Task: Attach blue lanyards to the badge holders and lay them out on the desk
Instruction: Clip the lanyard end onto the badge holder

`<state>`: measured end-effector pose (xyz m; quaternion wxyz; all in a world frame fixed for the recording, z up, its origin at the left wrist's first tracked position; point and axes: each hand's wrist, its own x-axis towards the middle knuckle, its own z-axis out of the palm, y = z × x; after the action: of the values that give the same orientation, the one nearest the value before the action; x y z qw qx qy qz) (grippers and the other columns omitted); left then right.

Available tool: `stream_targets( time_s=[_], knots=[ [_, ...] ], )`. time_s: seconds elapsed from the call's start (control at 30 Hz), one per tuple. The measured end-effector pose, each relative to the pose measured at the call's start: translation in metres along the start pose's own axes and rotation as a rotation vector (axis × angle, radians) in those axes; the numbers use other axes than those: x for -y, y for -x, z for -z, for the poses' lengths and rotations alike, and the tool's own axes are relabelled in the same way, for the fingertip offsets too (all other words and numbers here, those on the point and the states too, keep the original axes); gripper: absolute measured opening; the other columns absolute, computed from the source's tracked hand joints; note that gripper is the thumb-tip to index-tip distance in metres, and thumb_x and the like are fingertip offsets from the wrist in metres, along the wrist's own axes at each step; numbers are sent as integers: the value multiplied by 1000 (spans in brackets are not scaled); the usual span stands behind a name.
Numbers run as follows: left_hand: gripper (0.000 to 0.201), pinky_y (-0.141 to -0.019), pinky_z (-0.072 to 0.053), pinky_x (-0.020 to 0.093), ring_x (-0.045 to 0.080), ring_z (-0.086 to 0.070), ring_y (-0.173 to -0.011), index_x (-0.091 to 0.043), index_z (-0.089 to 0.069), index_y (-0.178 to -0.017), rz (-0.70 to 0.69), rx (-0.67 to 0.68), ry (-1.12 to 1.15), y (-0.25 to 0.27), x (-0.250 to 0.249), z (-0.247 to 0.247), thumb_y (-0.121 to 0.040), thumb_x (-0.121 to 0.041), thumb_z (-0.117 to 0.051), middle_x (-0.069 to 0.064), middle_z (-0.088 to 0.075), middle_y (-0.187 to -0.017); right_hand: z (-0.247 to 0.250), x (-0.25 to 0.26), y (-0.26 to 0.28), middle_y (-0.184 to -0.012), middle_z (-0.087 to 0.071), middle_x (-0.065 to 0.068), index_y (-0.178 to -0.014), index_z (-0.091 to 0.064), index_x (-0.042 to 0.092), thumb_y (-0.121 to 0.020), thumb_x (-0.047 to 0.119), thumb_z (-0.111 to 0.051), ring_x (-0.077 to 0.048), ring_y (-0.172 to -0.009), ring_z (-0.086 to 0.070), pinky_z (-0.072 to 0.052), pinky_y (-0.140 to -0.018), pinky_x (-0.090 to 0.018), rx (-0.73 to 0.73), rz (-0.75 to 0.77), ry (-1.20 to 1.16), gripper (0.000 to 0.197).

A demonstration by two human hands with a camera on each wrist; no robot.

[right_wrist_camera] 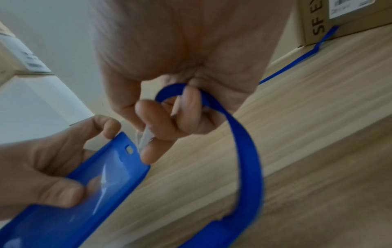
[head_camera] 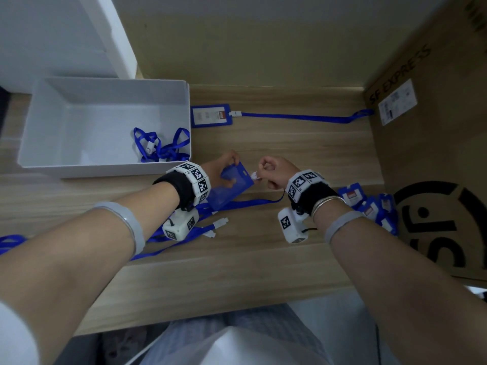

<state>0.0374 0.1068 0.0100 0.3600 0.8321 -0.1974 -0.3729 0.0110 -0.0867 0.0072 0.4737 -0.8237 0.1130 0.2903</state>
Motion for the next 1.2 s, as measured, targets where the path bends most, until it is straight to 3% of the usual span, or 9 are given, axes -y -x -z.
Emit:
stream_targets(
  time_s=[0.1,0.2,0.37,0.53,0.67,0.83,0.9,1.03,1.2],
  knots=[
    [45,-62,-49,25,22,-56,-75,-23,-30,-105,51,18,78,2,-2,1,-83,1,-61,13,-56,-90,1,1,1,-67,-66,7,-97,-62,24,-87,11,-55,-10,-43,-43,-34,-46,-20,37,7,62,18],
    [40,-59,-49,19,20,-58,-82,-18,-37,-115,85,62,104,3,-2,3,-86,-4,-61,8,-58,-98,2,4,5,-45,-59,20,-107,-65,21,-92,18,-55,9,-37,-49,-33,-41,-5,48,10,157,18],
    [50,-67,-45,19,16,-52,-95,-6,-39,-132,101,56,93,6,-6,3,-87,-5,-60,8,-55,-108,-3,0,2,-73,-59,15,-116,-64,14,-93,19,-55,9,-49,-51,-35,-52,-11,46,38,191,25],
    [50,-85,-47,33,25,-59,-101,-9,-42,-133,116,78,64,7,-4,3,-87,-10,-62,21,-59,-123,-8,-5,-1,-72,-60,11,-112,-64,16,-92,14,-55,5,-57,-53,-38,-56,-12,61,59,155,22],
    [54,-87,-40,24,28,-51,-123,-10,-40,-137,131,73,24,8,-6,3,-87,-11,-62,13,-53,-133,-8,-5,-1,-80,-63,6,-113,-64,14,-91,13,-56,-5,-74,-55,-41,-64,-17,76,60,164,23],
    [55,-98,-37,26,26,-44,-130,-12,-38,-139,144,95,-12,8,-8,3,-89,-15,-60,8,-47,-141,-8,-6,-3,-96,-69,-8,-103,-67,11,-86,12,-64,-11,-86,-58,-45,-82,-26,62,86,184,17],
    [56,-97,-36,25,26,-43,-131,-13,-37,-140,153,109,-18,8,-8,2,-89,-16,-60,8,-47,-141,-8,-6,-2,-89,-67,-1,-95,-67,13,-84,12,-66,-13,-90,-57,-43,-88,-28,62,103,184,11],
    [54,-90,-35,22,26,-45,-129,-13,-39,-139,161,131,-20,8,-8,1,-89,-16,-60,9,-48,-140,-6,-3,2,-78,-60,11,-98,-64,16,-86,12,-65,-9,-81,-56,-41,-82,-20,83,109,182,14],
    [55,-100,-36,27,26,-42,-132,-10,-38,-140,159,112,-28,7,-10,0,-89,-11,-59,10,-44,-143,-3,1,6,-99,-67,4,-121,-62,8,-92,14,-57,-1,-85,-55,-38,-72,-3,106,86,244,30]
  ],
)
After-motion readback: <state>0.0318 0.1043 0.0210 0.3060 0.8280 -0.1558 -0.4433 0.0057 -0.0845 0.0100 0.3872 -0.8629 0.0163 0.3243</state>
